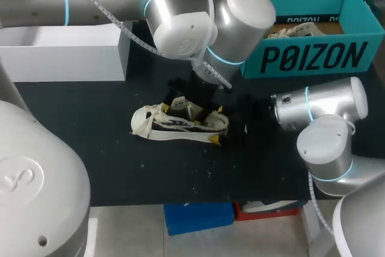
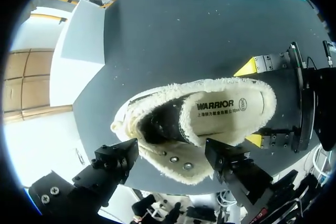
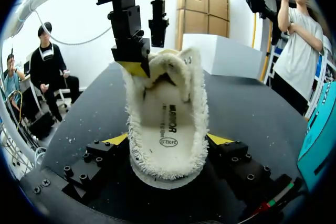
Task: Take the shoe out of the shoebox, open the shoe tongue, remove and reinsert the insole, then place the shoe into the shoebox
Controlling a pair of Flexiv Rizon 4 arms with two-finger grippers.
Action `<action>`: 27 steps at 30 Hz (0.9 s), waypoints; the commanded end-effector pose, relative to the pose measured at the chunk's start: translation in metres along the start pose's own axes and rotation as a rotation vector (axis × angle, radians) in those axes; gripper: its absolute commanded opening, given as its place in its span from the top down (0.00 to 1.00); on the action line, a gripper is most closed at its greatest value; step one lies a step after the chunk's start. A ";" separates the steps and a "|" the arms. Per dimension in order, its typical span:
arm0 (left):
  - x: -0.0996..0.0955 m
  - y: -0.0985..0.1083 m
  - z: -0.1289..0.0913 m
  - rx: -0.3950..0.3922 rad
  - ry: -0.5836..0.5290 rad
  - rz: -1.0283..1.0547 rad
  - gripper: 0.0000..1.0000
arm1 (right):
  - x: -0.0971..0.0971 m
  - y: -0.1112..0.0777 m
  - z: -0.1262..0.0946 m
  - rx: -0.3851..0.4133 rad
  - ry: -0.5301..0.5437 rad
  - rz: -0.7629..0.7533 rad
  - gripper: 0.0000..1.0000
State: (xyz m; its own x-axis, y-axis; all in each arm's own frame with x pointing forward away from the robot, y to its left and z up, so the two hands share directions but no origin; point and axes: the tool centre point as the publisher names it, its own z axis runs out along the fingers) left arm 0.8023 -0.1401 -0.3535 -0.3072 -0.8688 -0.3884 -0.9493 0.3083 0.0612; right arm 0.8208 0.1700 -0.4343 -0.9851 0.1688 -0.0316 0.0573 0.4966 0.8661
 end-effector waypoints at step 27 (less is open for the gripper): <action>-0.003 -0.005 0.012 -0.012 -0.078 -0.017 1.00 | 0.001 -0.001 0.003 0.003 -0.002 0.001 1.00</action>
State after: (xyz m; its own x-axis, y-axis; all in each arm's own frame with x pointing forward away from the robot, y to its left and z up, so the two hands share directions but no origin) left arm 0.8095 -0.1330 -0.3637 -0.2832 -0.8417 -0.4597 -0.9561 0.2855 0.0662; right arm 0.8208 0.1701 -0.4343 -0.9852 0.1687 -0.0316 0.0573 0.4966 0.8661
